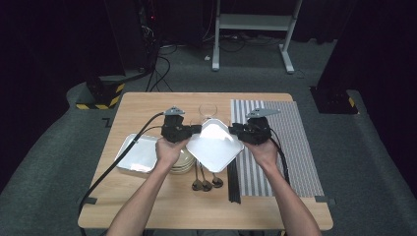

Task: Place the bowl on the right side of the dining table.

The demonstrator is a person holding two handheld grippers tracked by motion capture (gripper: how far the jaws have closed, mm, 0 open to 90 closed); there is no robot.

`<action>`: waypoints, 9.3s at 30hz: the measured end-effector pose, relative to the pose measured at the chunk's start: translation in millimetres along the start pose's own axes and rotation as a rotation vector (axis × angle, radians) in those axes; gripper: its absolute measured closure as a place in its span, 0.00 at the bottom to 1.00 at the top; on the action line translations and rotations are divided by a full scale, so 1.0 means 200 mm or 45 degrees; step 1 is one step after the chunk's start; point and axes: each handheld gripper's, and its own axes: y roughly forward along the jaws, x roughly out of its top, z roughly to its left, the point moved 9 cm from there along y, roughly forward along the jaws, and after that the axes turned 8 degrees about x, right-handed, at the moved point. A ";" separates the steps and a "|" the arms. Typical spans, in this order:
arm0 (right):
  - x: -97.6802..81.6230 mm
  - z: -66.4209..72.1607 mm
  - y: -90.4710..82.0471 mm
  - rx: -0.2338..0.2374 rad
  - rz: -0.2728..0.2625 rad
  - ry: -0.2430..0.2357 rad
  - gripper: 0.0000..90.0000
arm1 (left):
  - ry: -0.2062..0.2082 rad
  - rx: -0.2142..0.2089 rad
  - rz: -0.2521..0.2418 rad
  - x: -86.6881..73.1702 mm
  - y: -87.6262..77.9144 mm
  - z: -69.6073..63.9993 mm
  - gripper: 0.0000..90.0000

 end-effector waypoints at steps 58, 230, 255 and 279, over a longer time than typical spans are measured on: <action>0.03 -0.02 0.13 0.073 0.026 0.066 0.98 | -0.008 -0.016 0.023 -0.01 0.03 -0.01 0.97; -0.11 -0.27 -0.23 -0.146 -0.135 0.303 0.98 | 0.028 0.474 -0.176 -0.33 -0.52 0.41 0.34; -0.18 -0.34 -0.29 -0.184 -0.148 0.364 0.98 | 0.011 0.472 -0.179 -0.43 -0.55 0.40 0.34; -0.24 -0.39 -0.35 -0.230 -0.166 0.412 0.98 | -0.008 0.534 -0.134 -0.61 -0.55 0.45 0.35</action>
